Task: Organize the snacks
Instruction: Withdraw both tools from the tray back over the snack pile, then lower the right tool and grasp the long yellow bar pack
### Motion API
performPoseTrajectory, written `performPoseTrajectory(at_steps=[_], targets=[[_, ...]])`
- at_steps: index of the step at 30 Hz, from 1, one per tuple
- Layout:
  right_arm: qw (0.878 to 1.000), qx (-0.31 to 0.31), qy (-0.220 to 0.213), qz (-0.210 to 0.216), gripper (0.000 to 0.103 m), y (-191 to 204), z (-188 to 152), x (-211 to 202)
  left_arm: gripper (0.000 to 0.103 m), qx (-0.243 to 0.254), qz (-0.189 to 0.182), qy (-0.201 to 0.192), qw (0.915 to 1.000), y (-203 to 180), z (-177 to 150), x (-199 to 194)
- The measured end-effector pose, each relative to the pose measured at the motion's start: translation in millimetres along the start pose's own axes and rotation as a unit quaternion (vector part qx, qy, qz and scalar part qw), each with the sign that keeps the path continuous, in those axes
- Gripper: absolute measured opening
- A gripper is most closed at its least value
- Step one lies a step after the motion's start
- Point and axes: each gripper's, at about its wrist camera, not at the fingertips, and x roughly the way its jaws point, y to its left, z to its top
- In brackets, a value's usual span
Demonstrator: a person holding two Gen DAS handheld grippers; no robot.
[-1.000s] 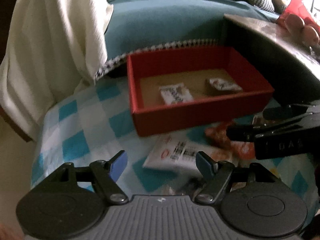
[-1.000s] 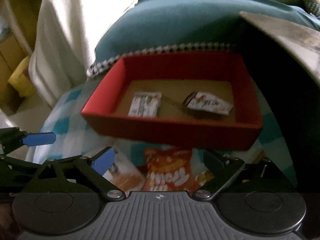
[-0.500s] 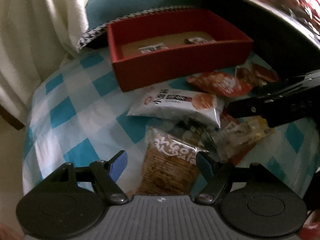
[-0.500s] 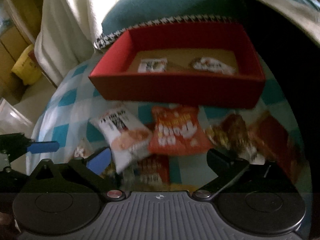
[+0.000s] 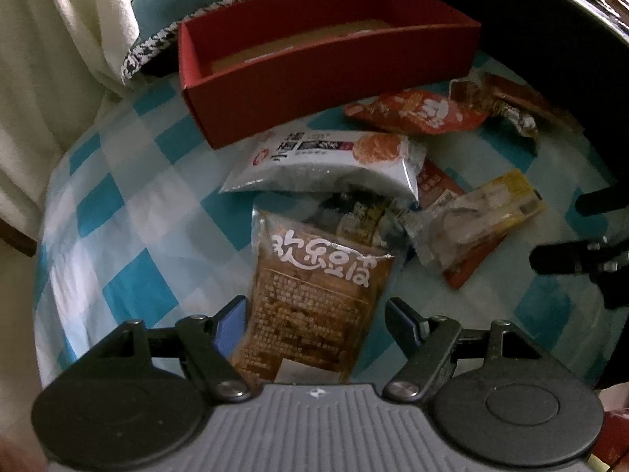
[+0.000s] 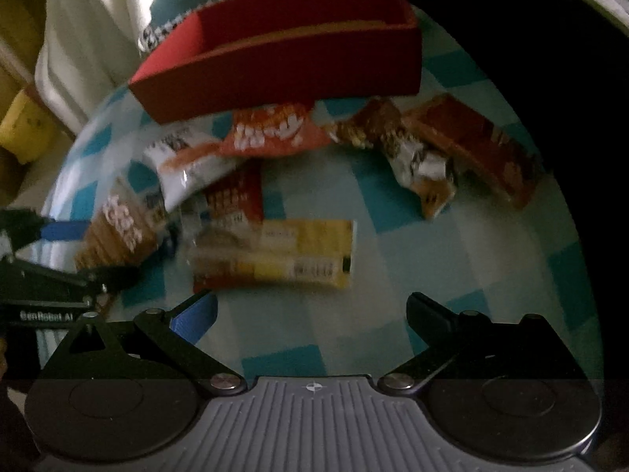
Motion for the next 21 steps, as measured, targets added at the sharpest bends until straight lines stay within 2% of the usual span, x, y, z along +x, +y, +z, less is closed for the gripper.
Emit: performPoseTrajectory(at_steps=[9, 13, 16, 19, 21], targets=[[0.997, -0.059, 0.041, -0.004, 0.103, 20, -10, 21, 0.07, -0.015, -0.002, 0.016, 0.9997, 1, -1, 13], [0.996, -0.081, 0.04, -0.022, 0.103, 28, -13, 22, 0.072, -0.012, -0.003, 0.023, 0.9996, -1, -2, 19], [0.995, -0.088, 0.043, -0.037, 0.103, 32, -15, 23, 0.078, -0.014, -0.004, 0.024, 0.9996, -1, -3, 20], [0.988, -0.13, 0.045, -0.066, 0.103, 45, -20, 28, 0.086, -0.01, -0.005, 0.028, 0.9995, -2, -5, 22], [0.99, -0.123, 0.033, -0.065, 0.103, 44, -24, 26, 0.088, -0.01, -0.005, 0.028, 0.9996, -3, -7, 23]])
